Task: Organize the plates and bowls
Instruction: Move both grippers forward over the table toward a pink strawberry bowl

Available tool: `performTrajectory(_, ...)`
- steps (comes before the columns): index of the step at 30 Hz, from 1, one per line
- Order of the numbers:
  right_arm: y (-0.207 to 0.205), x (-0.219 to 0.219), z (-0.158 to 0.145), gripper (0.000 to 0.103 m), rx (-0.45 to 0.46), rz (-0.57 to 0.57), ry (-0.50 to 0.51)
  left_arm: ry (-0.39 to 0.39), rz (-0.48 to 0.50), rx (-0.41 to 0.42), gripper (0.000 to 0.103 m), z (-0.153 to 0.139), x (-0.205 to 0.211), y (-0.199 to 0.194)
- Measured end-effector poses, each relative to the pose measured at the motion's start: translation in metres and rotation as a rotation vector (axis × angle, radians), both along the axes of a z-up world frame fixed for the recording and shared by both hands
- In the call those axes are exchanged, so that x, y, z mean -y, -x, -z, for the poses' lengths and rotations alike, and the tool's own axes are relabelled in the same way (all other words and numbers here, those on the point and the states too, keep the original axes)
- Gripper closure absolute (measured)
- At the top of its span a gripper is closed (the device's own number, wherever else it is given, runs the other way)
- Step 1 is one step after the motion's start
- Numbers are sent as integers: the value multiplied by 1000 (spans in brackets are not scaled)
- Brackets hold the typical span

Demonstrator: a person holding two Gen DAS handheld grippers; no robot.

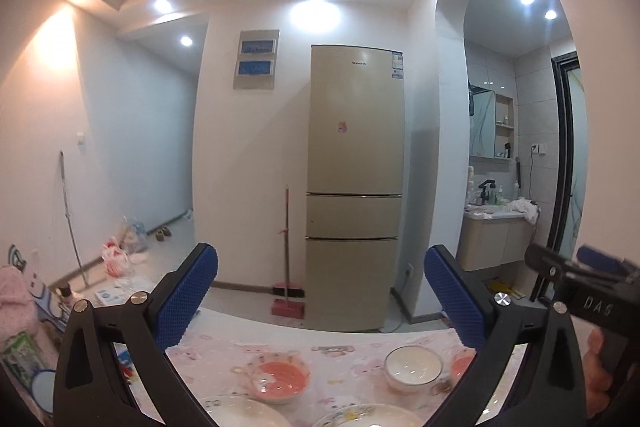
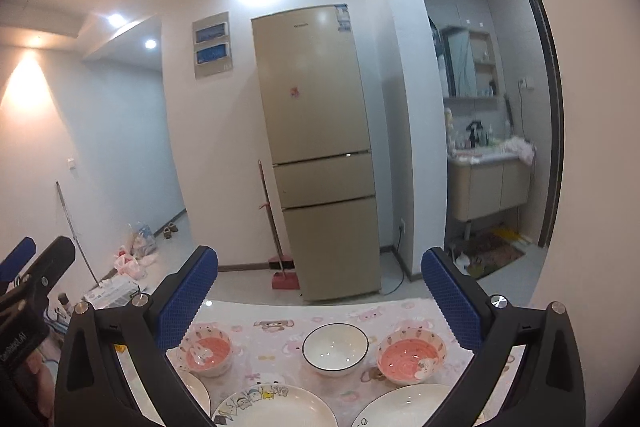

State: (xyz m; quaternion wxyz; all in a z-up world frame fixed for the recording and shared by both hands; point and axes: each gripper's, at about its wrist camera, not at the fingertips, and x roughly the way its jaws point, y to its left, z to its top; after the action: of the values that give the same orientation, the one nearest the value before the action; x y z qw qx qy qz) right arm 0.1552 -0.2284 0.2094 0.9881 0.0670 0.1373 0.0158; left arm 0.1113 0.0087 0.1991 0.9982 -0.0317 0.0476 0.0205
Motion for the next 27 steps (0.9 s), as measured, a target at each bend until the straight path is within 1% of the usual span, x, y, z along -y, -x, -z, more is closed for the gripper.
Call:
performTrajectory(3,-9,22,5,0,-26,36,-21,41,37,-27,0,-7,16,-23)
performTrajectory(5,-14,36,8,0,-48,90,-11,70,83,-55,0,-9,29,-38)
performTrajectory(7,-20,51,13,0,-69,153,-9,71,129,-90,0,-8,49,-52)
performTrajectory(9,-29,65,20,0,-106,192,-44,70,174,-124,0,-6,69,-68)
performTrajectory(11,-41,80,31,0,-159,219,-88,82,234,-194,0,2,88,-94)
performTrajectory(13,-50,91,39,2,-195,231,-111,117,252,-293,1,16,102,-122)
performTrajectory(14,-55,95,43,3,-212,235,-110,133,270,-328,3,24,108,-133)
performTrajectory(16,-60,104,51,3,-232,248,-106,144,271,-394,5,42,117,-150)
performTrajectory(19,-75,119,64,3,-281,250,-118,113,287,-469,7,67,131,-165)
performTrajectory(22,-92,132,85,3,-344,270,-179,91,306,-545,10,88,144,-178)
performTrajectory(24,-104,135,98,3,-392,250,-199,91,335,-614,20,100,155,-187)
performTrajectory(26,-113,138,107,3,-425,239,-213,84,356,-652,22,109,161,-193)
performTrajectory(27,-116,140,111,4,-434,250,-218,73,350,-664,22,113,165,-196)
